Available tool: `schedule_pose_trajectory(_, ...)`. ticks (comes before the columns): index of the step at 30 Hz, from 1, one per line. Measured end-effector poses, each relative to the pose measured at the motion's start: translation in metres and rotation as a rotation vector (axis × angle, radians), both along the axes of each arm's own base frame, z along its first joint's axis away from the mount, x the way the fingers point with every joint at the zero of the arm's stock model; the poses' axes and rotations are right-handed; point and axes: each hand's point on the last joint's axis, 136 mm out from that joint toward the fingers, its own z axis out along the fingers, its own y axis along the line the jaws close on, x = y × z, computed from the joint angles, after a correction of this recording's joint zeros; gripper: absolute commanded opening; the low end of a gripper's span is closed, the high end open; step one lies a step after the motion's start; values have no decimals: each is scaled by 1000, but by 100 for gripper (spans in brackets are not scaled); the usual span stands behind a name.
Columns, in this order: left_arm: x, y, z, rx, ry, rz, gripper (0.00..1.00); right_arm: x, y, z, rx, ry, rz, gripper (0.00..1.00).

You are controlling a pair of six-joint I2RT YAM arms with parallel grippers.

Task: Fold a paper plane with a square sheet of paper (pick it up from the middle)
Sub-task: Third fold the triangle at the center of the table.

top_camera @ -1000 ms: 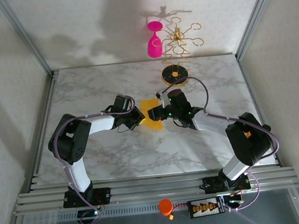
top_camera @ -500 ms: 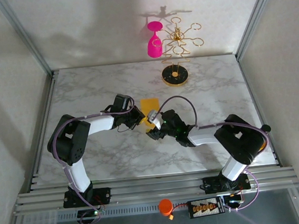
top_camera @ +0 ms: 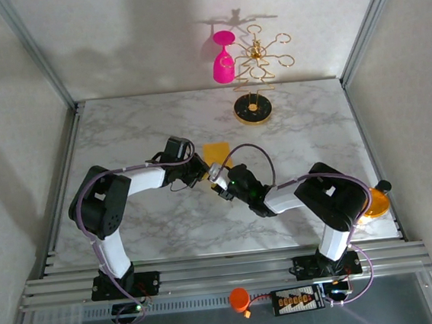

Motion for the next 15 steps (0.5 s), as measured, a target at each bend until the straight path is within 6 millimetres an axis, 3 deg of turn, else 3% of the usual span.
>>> schedule_pose_trajectory(9,0,0,2,-2,-4,0,3,-5,4,-1,13,19,17,14)
schedule_pose_trajectory(15,1,5,10,10,-19,7,26,-9,7,-3,18,41,38,4)
